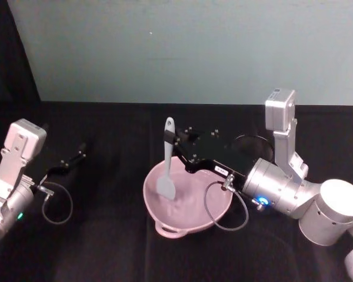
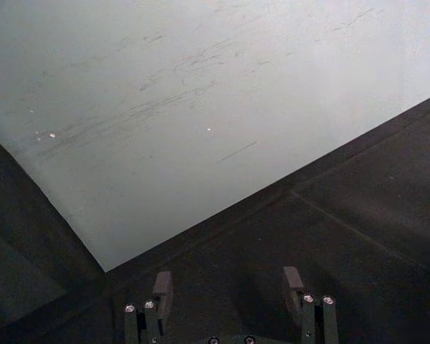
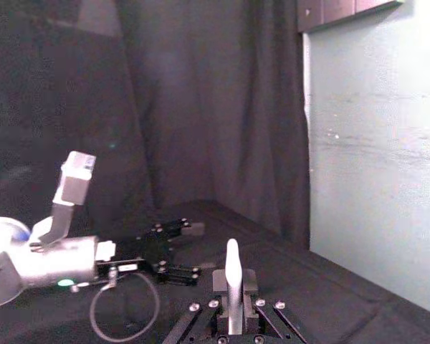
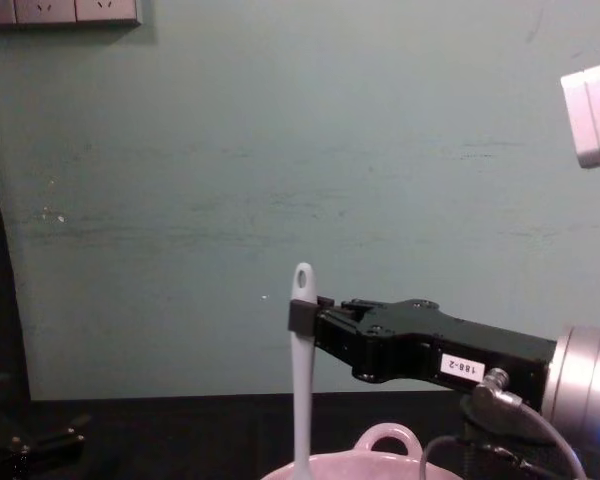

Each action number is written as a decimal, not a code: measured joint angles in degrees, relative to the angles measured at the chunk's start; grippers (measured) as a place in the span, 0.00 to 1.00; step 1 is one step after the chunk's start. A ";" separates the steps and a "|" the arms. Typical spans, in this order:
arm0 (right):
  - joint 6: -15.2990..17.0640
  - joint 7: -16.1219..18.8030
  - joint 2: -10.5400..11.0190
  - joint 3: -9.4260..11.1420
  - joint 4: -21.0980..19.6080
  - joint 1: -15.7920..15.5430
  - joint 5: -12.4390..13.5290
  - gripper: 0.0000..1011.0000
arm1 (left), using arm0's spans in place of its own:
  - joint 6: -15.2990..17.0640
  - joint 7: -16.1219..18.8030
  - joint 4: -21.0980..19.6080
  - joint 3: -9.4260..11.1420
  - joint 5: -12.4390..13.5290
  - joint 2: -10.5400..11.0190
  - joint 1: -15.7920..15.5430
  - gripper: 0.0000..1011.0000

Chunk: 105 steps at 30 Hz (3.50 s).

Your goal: Use the one hand to pick up the spoon and stir the clear water in the bowl.

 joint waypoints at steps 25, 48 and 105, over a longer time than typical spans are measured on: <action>-0.29 -2.15 3.08 4.73 -2.10 -2.68 -0.08 0.12 | 0.00 0.00 0.00 0.00 0.00 0.00 0.00 0.99; -2.37 -2.33 1.69 4.40 -6.30 -5.05 2.55 0.12 | 0.00 0.00 0.00 0.00 0.00 0.00 0.00 0.99; 1.66 -7.44 8.46 15.57 -11.85 -2.87 5.98 0.12 | 0.00 0.00 0.00 0.00 0.00 0.00 0.00 0.99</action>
